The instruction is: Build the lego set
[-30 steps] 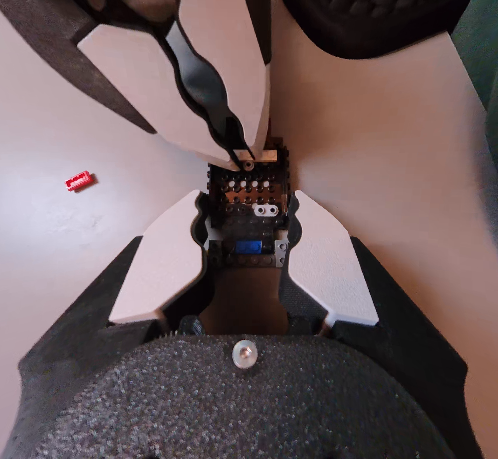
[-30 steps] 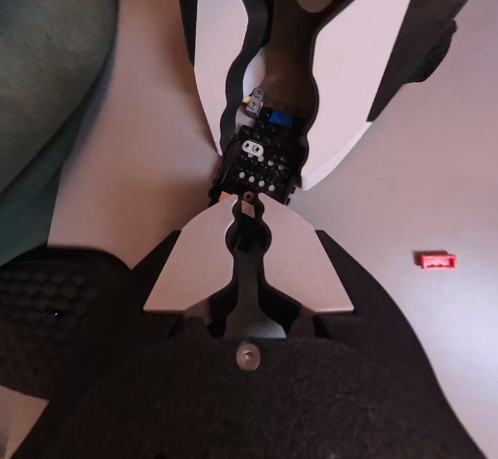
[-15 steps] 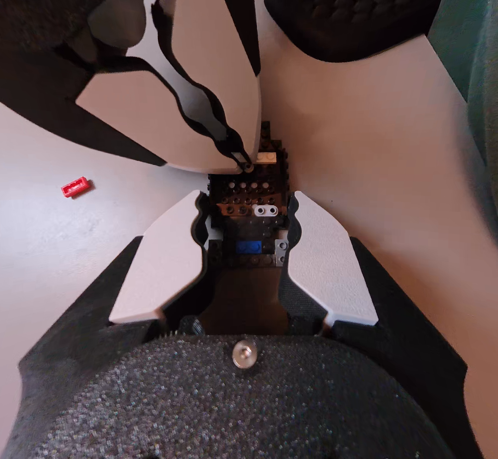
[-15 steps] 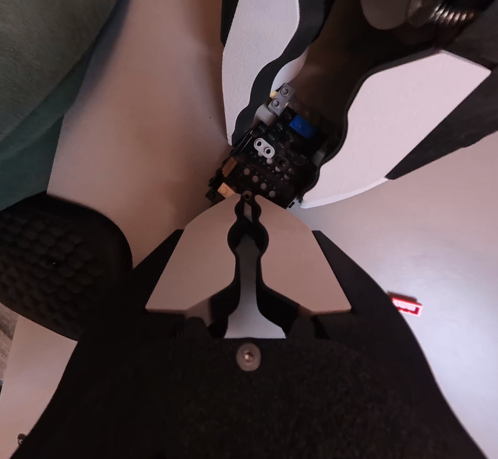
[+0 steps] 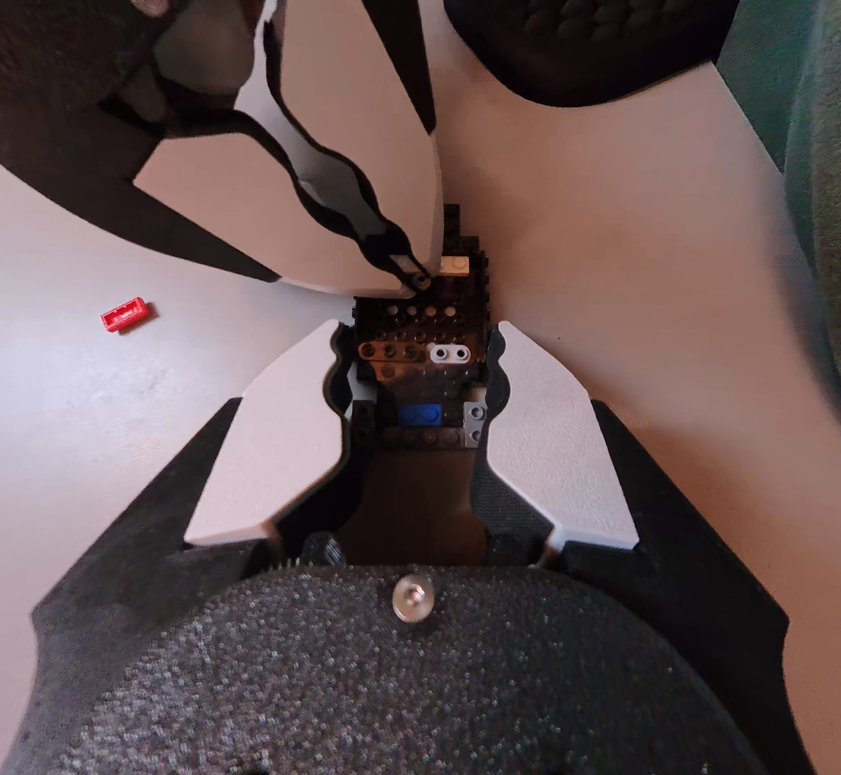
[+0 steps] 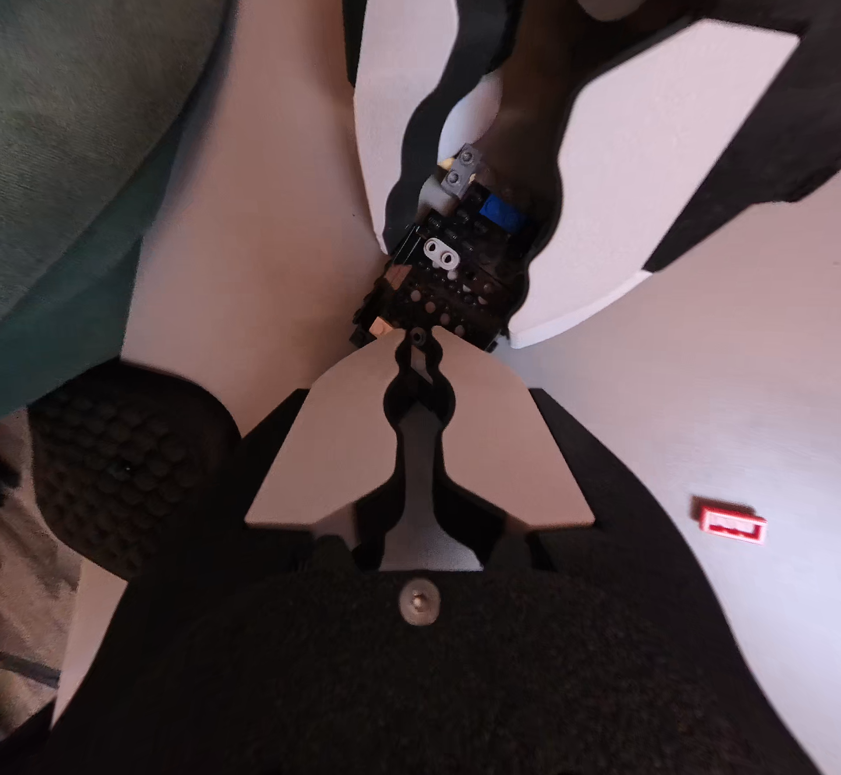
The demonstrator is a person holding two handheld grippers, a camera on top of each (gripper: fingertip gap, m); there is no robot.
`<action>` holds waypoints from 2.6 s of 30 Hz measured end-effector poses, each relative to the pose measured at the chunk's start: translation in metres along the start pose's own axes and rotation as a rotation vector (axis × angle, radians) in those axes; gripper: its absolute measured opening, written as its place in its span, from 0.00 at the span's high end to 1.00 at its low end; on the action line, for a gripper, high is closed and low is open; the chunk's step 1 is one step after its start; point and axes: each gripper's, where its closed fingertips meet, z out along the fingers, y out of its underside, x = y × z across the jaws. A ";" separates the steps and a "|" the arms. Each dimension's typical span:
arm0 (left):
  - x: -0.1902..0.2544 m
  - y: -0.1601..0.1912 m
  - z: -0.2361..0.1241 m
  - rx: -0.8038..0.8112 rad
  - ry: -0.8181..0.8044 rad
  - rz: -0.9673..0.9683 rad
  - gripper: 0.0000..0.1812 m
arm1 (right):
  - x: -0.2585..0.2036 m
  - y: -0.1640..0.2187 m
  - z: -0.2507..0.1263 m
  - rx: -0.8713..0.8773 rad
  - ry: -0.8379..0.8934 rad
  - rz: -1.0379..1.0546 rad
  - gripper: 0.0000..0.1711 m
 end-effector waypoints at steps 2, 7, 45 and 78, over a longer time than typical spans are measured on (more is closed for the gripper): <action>0.000 0.000 0.000 -0.002 -0.005 -0.007 0.68 | 0.000 0.000 0.000 0.021 -0.008 0.017 0.97; -0.007 -0.001 0.003 -0.008 -0.059 -0.041 0.67 | -0.017 -0.005 0.006 0.095 -0.148 0.139 0.99; -0.033 -0.111 -0.115 0.454 -0.838 0.299 0.95 | -0.018 -0.086 -0.147 1.631 -0.130 0.505 0.94; -0.072 0.073 -0.179 -0.117 -0.711 -0.459 0.71 | 0.006 0.005 -0.169 1.462 0.488 0.614 0.92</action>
